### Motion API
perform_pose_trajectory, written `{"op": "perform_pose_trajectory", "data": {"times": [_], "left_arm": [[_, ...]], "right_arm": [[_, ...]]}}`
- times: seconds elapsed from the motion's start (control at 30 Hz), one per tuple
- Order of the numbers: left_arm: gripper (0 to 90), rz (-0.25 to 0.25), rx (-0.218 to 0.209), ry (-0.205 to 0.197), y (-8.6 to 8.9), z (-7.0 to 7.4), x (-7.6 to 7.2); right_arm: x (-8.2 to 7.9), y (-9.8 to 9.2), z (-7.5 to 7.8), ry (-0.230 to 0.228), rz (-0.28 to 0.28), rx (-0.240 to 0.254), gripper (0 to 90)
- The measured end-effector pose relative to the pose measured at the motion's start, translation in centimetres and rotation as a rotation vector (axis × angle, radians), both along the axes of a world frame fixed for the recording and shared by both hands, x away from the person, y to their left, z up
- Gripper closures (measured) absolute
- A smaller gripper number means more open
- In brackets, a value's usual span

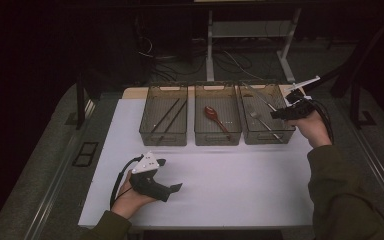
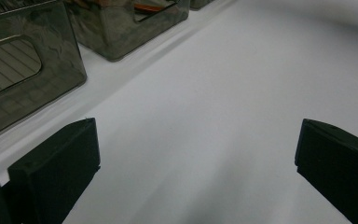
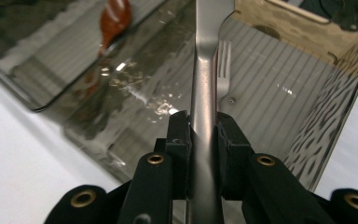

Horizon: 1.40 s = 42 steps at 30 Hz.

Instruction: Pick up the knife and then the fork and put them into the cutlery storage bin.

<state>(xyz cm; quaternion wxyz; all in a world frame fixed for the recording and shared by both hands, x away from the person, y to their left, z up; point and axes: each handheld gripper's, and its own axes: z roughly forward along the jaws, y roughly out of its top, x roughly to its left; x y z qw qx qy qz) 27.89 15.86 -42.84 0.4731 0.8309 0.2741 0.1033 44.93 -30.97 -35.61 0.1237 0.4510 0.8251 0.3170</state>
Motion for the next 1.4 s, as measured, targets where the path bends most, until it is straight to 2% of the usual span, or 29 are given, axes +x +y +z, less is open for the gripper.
{"op": "perform_pose_trajectory", "data": {"times": [0.1,0.3,0.47,0.53,0.6,0.7,0.9,1.07,1.2,1.4], "left_arm": [[0.0,-0.008,-0.002,-0.002,-0.1,0.0,0.0],[0.0,-0.018,-0.005,-0.001,-0.2,0.0,0.0],[0.0,-0.027,-0.002,-0.001,-0.3,0.0,0.0],[0.0,-0.034,0.002,0.000,-0.3,-0.1,0.0],[0.0,-0.036,0.005,0.004,-0.3,-0.1,0.0],[0.0,-0.039,0.004,0.004,-0.4,-0.2,0.0],[0.0,-0.037,0.005,0.003,-0.3,-0.1,0.1],[0.0,-0.036,0.001,0.002,-0.2,-0.2,0.2],[0.0,-0.039,0.002,0.000,-0.2,-0.2,0.3],[0.0,-0.034,0.005,-0.005,-0.3,-0.4,0.5]], "right_arm": [[1.2,0.3,-0.7,0.035,-0.020,-0.028,76.8],[2.9,1.2,-2.1,0.092,-0.072,-0.042,76.7],[3.3,1.4,-3.0,0.113,-0.093,-0.056,76.2],[3.3,1.4,-3.2,0.109,-0.105,-0.056,71.6],[3.3,1.2,-3.0,0.084,-0.120,-0.033,64.9],[3.1,0.9,-2.5,0.048,-0.112,-0.008,57.6],[2.2,0.4,-1.7,-0.026,-0.134,0.019,39.0],[1.3,0.0,-1.4,-0.072,-0.138,0.083,28.1],[0.1,-0.3,-1.3,-0.135,-0.141,0.132,20.3],[-2.1,-0.8,-1.0,-0.200,-0.125,0.173,18.0]]}}
